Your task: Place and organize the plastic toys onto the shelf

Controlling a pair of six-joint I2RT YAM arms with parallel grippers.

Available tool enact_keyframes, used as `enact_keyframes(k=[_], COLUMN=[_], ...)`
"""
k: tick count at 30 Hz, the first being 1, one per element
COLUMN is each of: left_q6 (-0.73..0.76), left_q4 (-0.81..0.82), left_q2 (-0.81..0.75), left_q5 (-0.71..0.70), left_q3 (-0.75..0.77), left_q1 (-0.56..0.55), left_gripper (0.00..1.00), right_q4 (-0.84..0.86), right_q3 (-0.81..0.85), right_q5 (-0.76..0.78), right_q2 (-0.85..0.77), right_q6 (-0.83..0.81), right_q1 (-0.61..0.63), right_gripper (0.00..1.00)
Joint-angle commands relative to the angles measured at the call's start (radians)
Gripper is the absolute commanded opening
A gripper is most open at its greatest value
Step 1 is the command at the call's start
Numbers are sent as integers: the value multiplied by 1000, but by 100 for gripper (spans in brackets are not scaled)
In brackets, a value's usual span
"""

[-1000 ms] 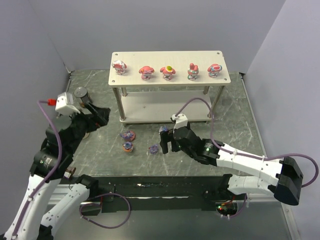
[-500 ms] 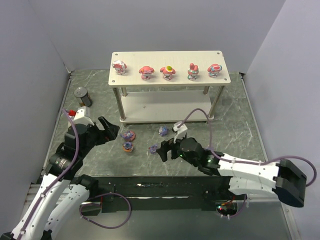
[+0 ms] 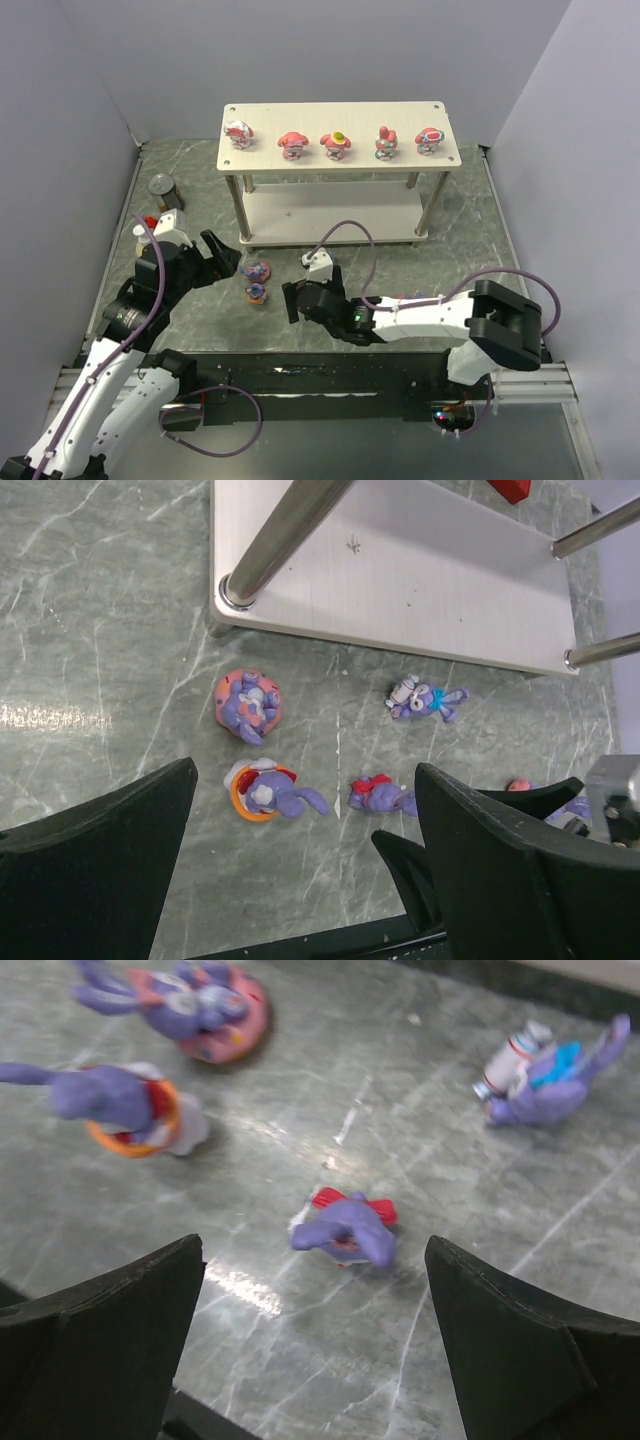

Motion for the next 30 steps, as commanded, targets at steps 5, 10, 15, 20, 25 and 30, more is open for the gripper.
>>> enact_keyframes(k=[5,10,15,20,25,30], left_q6=[1,-6,-2,1,7,8], left_q4=[35,24,26,30,38,38], left_q2=[32,64,72,53,41,41], left_q5=[2,-12,-4,8,21,25], left_q3=[-2,4,6,4,1,3], left_q1=[-1,-1,-1,1,12,15], left_gripper=[96,96,96,96,96,96], right_q4=[-54,19,38,12,35,84], right_q3=[44,18,38,64,62,74], right_q5=[111,126,154,192,177,162], right_q2=[82,116,174,196,196,220], right_q6=[191,200,205,185,155,120], right_q1=[6,3,3,-7,-28,-30], right_gripper=[91,76,70,65,59,35])
